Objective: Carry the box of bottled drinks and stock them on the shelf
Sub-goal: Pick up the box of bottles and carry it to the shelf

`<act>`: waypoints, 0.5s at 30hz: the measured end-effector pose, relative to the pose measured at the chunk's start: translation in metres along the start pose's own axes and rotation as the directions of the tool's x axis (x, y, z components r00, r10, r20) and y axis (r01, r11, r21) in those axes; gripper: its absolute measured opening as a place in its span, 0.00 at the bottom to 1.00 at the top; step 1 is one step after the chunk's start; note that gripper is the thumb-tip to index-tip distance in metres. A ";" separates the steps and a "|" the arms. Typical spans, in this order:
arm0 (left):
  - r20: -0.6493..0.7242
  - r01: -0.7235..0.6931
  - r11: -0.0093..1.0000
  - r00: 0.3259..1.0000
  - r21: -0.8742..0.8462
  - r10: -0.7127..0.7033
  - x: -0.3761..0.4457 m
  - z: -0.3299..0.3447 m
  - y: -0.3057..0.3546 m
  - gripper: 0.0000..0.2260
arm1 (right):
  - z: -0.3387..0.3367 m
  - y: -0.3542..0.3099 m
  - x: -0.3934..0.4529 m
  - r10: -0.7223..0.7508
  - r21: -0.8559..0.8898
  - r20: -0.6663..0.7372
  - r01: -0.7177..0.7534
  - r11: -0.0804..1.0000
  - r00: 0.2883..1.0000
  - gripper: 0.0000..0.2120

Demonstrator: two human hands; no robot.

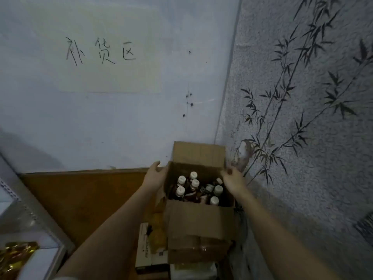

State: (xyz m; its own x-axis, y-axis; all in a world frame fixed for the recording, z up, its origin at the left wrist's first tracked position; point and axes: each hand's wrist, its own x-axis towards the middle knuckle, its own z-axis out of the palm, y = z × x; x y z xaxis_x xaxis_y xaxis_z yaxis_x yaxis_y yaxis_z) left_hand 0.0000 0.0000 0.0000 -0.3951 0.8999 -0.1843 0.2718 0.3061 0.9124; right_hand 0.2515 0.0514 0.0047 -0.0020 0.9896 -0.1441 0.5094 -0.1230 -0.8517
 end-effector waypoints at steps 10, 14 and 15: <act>0.005 0.140 0.990 0.990 -0.016 -0.140 0.023 0.039 -0.042 0.25 | 0.019 0.061 0.020 0.139 0.068 0.079 -0.145 0.987 0.987 0.24; 0.020 0.171 0.984 0.985 0.040 -0.172 0.039 0.044 -0.058 0.18 | 0.026 0.078 0.037 0.279 0.147 0.069 -0.287 0.947 0.958 0.18; 0.023 0.178 0.983 0.984 0.050 -0.179 0.043 0.046 -0.062 0.17 | 0.029 0.083 0.041 0.287 0.154 0.078 -0.296 0.943 0.955 0.18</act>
State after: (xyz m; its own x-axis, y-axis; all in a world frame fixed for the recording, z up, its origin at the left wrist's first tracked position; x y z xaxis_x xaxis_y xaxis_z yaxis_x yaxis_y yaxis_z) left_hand 0.0062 0.0342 -0.0816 -0.4174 0.8374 -0.3529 0.2406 0.4763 0.8457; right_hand 0.2689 0.0792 -0.0865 0.0769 0.9035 -0.4215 0.3479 -0.4205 -0.8379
